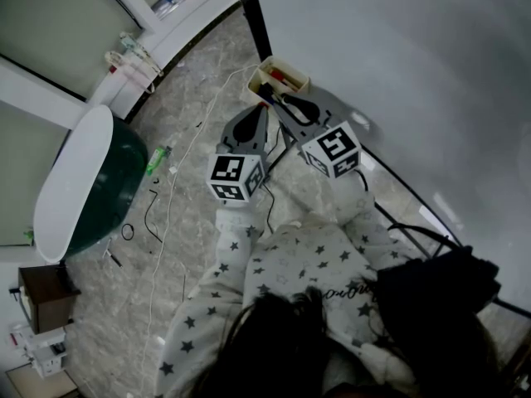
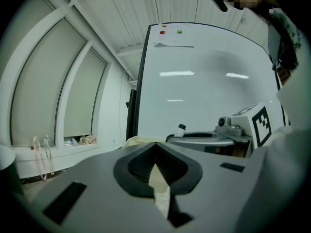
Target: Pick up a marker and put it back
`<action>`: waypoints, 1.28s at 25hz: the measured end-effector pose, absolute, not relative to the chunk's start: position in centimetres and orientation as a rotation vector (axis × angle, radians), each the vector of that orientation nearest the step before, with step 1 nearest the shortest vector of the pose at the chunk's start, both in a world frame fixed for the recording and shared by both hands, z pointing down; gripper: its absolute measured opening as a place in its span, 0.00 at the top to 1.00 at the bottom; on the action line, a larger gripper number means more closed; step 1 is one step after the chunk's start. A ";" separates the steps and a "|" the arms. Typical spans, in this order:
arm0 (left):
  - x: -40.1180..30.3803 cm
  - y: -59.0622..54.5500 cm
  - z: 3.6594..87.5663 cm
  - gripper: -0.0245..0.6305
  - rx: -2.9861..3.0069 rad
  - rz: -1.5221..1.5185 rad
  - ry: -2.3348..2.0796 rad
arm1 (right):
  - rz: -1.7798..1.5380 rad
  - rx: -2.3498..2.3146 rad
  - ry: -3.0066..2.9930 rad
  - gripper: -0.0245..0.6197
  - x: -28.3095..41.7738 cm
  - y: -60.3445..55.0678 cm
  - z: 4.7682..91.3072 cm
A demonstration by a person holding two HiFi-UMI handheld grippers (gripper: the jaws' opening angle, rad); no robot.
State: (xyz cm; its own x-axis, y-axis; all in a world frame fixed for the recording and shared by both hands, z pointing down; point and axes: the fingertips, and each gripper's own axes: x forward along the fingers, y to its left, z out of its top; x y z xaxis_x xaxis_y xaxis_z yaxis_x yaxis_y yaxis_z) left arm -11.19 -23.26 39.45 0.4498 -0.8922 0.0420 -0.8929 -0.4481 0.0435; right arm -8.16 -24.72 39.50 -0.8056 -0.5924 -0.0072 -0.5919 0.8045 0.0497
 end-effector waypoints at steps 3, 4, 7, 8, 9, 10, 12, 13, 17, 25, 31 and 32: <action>-10.9 -23.2 39.1 0.96 2.637 0.038 -1.616 | -0.076 0.969 -2.983 0.83 -7.9 -24.6 38.8; -10.8 -23.1 38.9 0.96 2.640 0.041 -1.617 | -0.075 0.965 -2.985 0.83 -7.7 -24.4 38.5; -10.7 -22.7 37.4 0.96 2.651 0.034 -1.614 | -0.069 0.958 -2.997 0.83 -7.4 -24.0 36.7; -10.6 -22.7 36.7 0.96 2.657 0.032 -1.610 | -0.068 0.957 -3.002 0.83 -7.3 -23.9 35.9; -10.6 -22.7 36.0 0.96 2.665 0.030 -1.606 | -0.067 0.955 -3.008 0.83 -7.2 -23.9 35.2; -10.5 -22.6 35.4 0.96 2.673 0.028 -1.600 | -0.064 0.952 -3.016 0.83 -7.1 -23.8 34.5; -10.2 -22.4 34.2 0.96 2.692 0.021 -1.588 | -0.055 0.943 -3.041 0.83 -6.9 -23.6 33.0; -10.0 -22.1 33.7 0.96 2.702 0.016 -1.582 | -0.058 0.938 -3.052 0.83 -6.9 -23.3 32.4; -9.3 -21.2 31.8 0.96 2.740 -0.009 -1.557 | -0.107 0.925 -3.072 0.83 -6.5 -22.3 30.0; -8.7 -20.2 29.3 0.96 2.795 0.009 -1.548 | -0.162 0.917 -3.106 0.83 -5.5 -21.0 26.4; -8.3 -20.1 29.4 0.96 2.793 -0.014 -1.521 | -0.142 0.926 -3.088 0.83 -5.3 -20.6 27.1; -8.3 -20.0 29.4 0.96 2.794 -0.016 -1.516 | -0.138 0.926 -3.088 0.83 -5.3 -20.6 27.1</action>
